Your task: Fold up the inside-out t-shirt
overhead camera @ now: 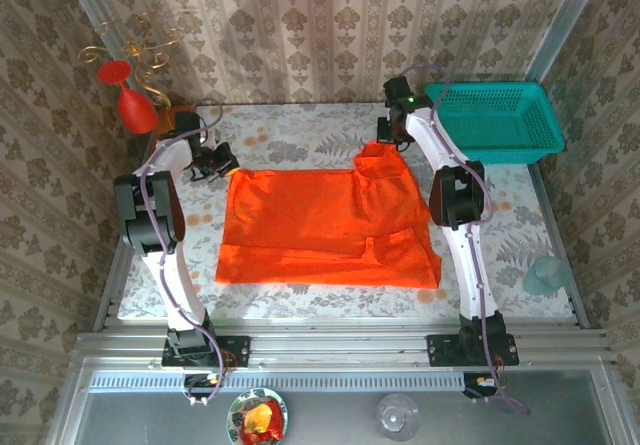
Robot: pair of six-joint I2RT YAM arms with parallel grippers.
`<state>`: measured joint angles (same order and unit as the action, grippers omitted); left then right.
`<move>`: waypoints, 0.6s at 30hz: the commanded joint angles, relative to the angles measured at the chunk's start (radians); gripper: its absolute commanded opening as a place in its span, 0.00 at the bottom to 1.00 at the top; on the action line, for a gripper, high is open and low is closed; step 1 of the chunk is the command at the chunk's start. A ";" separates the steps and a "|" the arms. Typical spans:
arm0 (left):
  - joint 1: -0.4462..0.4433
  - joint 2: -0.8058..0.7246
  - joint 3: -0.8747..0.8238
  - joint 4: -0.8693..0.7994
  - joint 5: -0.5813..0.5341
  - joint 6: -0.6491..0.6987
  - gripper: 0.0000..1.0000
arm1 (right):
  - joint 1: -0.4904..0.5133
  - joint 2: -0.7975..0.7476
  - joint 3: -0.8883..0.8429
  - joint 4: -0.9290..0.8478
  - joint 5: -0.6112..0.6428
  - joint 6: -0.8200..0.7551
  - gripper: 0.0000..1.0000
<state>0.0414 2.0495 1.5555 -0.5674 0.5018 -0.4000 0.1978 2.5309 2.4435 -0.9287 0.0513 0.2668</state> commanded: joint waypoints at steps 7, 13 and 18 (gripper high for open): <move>0.057 -0.148 -0.122 0.075 0.060 -0.002 0.00 | 0.008 -0.357 -0.277 -0.079 0.033 0.073 0.00; 0.081 -0.247 -0.241 0.104 0.088 -0.016 0.00 | 0.008 -0.561 -0.542 -0.063 0.023 0.122 0.00; 0.090 -0.346 -0.368 0.109 0.091 -0.015 0.00 | 0.007 -0.739 -0.782 -0.031 -0.013 0.152 0.00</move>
<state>0.1196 1.7615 1.2346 -0.4652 0.5686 -0.4042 0.2073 1.8957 1.7443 -0.9493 0.0521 0.3786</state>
